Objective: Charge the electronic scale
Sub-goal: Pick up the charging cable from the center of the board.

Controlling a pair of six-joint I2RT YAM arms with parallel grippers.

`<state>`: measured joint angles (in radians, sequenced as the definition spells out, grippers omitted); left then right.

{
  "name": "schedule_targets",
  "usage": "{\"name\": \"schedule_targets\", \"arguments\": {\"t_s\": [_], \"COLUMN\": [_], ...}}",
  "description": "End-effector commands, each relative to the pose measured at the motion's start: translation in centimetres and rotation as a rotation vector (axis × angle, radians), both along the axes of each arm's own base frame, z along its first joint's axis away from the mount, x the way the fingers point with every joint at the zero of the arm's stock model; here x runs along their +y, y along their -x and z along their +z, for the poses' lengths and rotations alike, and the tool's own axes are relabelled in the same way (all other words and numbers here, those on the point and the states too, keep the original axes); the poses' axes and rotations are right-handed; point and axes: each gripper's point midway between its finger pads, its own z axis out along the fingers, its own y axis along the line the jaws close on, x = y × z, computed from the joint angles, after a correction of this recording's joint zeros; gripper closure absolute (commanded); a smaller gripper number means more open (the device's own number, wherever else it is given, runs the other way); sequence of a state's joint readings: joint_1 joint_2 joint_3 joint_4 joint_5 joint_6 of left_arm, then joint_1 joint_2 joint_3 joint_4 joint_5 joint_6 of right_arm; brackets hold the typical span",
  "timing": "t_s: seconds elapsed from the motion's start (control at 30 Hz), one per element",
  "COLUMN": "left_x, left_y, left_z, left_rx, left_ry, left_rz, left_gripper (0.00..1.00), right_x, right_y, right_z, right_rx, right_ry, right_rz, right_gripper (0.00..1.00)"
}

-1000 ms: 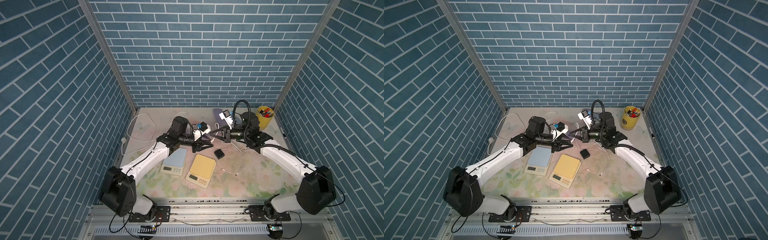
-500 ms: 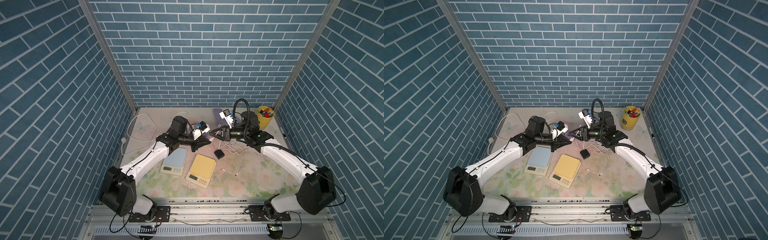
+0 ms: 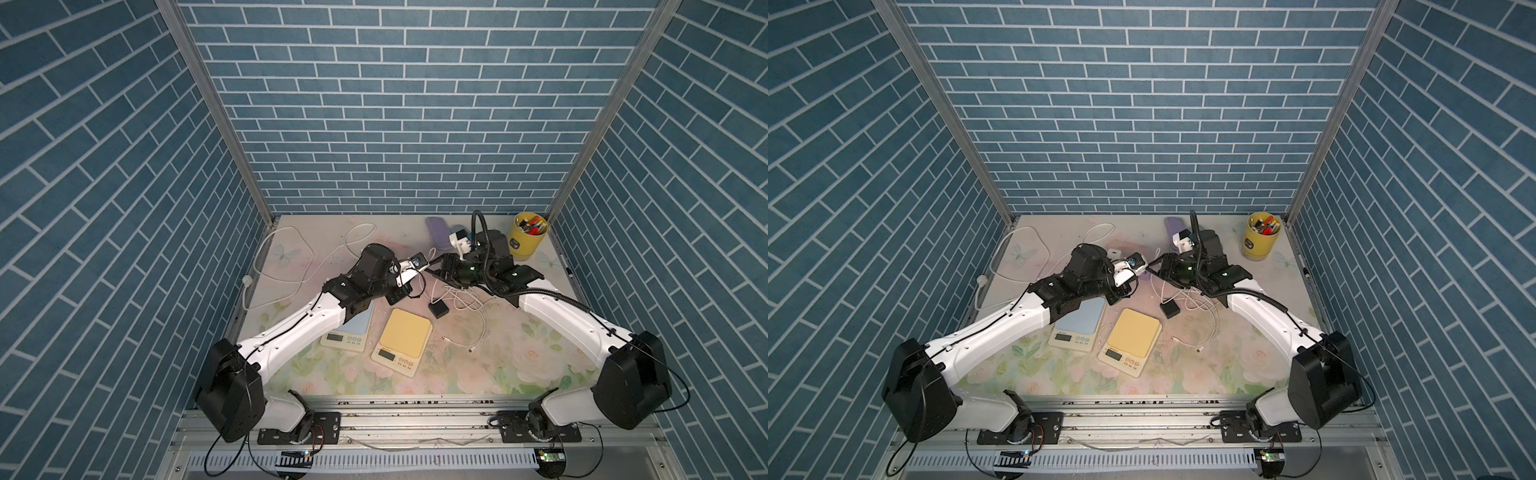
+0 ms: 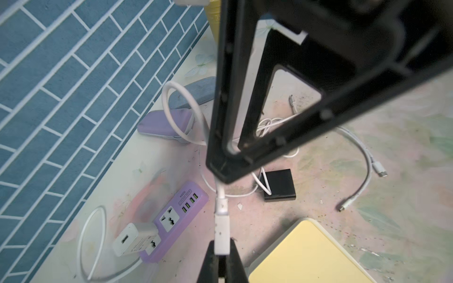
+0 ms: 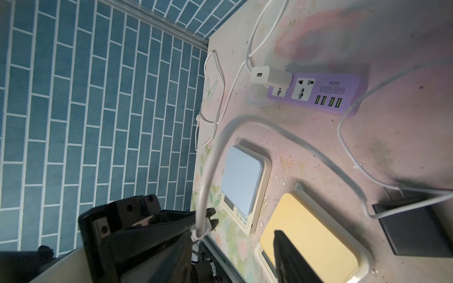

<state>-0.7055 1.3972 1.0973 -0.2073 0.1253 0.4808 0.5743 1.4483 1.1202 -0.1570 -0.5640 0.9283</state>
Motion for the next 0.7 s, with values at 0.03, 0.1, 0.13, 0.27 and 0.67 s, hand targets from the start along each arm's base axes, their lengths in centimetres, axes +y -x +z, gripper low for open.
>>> {"name": "schedule_targets", "arguments": {"t_s": [0.03,0.1,0.13,0.27,0.67], "left_x": [1.2,1.1,1.1,1.2,1.4], "left_y": [-0.9,-0.7,-0.7,-0.4,-0.9], "left_z": [-0.1,-0.1,-0.1,-0.4,-1.1], "left_rx": [-0.076,-0.087,-0.092,-0.093,-0.109], "left_ry": [-0.088,-0.092,-0.094,-0.109,-0.141], "left_rz": [0.068,0.063,0.062,0.056,0.079], "left_gripper": [1.00,1.00,1.00,1.00,1.00], "right_x": [1.6,1.9,2.1,3.0,4.4], "right_y": [-0.6,-0.9,-1.0,-1.5,-1.7], "right_z": [0.3,-0.3,-0.5,0.2,-0.3], "right_rx": [0.070,0.094,0.105,0.115,0.197], "right_ry": [-0.047,-0.051,-0.060,-0.126,-0.159], "right_rz": [-0.031,-0.037,-0.039,-0.038,-0.040], "right_gripper": [0.47,0.52,0.56,0.58,0.57]}}
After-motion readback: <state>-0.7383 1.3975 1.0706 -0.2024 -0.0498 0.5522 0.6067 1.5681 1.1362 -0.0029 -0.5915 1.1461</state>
